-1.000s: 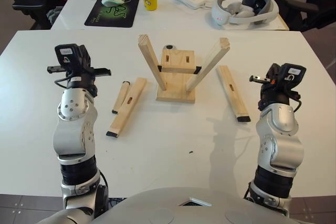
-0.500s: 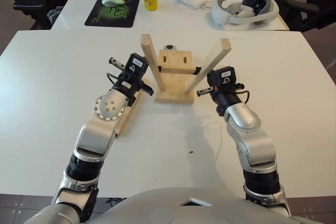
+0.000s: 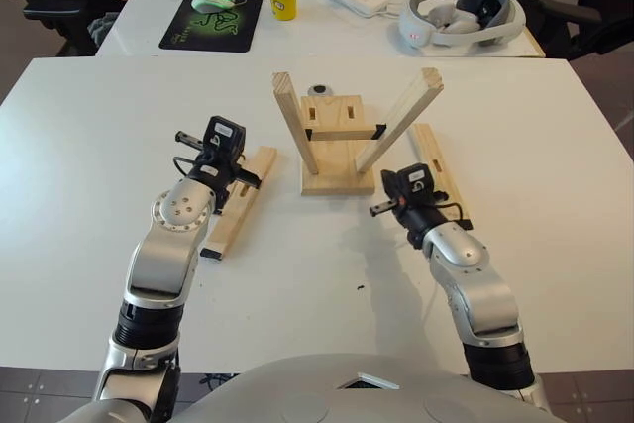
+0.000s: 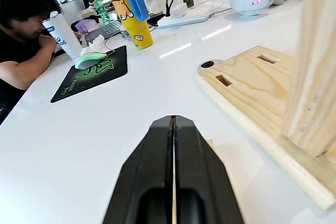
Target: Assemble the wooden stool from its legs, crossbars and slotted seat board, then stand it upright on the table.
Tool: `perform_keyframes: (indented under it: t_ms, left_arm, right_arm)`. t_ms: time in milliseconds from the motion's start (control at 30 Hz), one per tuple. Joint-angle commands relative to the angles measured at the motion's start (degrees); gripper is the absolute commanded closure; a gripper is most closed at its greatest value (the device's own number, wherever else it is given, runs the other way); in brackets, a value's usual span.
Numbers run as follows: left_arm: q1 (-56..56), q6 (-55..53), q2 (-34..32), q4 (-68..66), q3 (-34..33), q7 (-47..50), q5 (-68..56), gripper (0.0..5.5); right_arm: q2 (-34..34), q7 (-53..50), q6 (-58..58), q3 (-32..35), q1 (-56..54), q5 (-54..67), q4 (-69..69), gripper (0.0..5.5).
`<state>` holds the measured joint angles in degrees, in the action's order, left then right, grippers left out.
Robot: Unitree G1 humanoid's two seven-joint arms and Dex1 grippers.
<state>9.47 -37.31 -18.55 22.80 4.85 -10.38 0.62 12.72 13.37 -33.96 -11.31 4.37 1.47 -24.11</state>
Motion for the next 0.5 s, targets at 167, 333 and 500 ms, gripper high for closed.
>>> perform_keyframes:
  t_ms: [167, 333, 500]
  left_arm:
    - [5.0, 5.72, -0.26, -6.3, -3.03, -1.61, -0.63, 5.48]
    - [6.45, 6.61, 0.85, -7.59, -2.44, -2.07, -0.84, 5.48]
    - [7.5, 7.1, 1.77, -8.57, -2.13, -2.15, -0.83, 5.48]
  right_arm:
    - [-3.07, 1.58, 3.1, -2.97, -7.65, -0.16, 8.51, 5.5]
    - [-5.65, 1.06, 6.83, -2.86, -13.73, -0.92, 15.9, 5.5]
    - [-6.22, 1.55, 5.18, -4.97, -18.07, -3.04, 22.89, 5.5]
